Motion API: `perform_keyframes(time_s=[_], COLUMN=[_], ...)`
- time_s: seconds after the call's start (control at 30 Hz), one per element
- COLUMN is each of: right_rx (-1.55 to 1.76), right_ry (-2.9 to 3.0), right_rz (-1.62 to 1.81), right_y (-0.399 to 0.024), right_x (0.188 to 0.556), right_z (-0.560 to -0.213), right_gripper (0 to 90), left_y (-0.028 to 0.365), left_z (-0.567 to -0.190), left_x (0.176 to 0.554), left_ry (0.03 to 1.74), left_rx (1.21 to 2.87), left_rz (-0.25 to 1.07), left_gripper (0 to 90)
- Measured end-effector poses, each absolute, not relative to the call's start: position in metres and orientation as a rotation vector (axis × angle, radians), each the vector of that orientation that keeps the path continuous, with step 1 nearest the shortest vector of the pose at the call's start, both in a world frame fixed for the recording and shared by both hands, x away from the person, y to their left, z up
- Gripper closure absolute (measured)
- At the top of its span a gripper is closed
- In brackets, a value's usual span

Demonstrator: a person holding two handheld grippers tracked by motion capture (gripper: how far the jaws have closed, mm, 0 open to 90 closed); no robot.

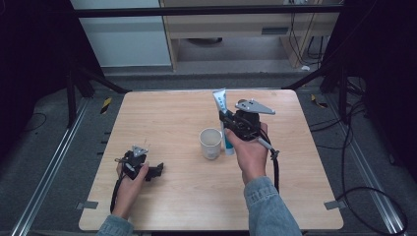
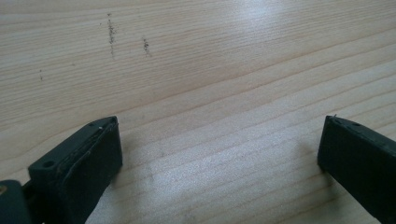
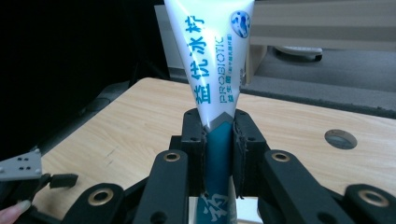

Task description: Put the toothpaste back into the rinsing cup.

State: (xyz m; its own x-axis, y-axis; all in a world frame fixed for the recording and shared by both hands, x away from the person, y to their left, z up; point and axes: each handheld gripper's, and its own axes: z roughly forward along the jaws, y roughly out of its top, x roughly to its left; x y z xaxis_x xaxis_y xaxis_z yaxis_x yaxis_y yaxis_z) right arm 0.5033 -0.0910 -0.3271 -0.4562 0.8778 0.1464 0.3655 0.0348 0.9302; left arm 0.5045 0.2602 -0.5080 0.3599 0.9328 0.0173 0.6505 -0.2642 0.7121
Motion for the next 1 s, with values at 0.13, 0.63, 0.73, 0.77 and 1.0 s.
perform_keyframes(time_s=[0.13,0.63,0.73,0.77,1.0], right_rx=[1.243,1.229,1.232,1.230,1.237], right_ry=[1.834,1.773,1.771,1.771,1.757], right_rz=[1.428,1.462,1.467,1.468,1.478], right_y=[-0.088,-0.078,-0.078,-0.078,-0.079], right_x=[0.506,0.515,0.516,0.516,0.517], right_z=[-0.326,-0.323,-0.323,-0.323,-0.323], right_gripper=[77.5,77.6,77.6,77.6,77.6], left_y=[0.260,0.260,0.260,0.260,0.260], left_z=[-0.508,-0.508,-0.508,-0.508,-0.508], left_x=[0.504,0.505,0.505,0.505,0.505], left_ry=[1.368,1.370,1.370,1.370,1.371], left_rx=[2.011,2.011,2.012,2.012,2.011], left_rz=[0.593,0.594,0.595,0.594,0.594], left_gripper=[0.0,0.0,0.0,0.0,0.0])
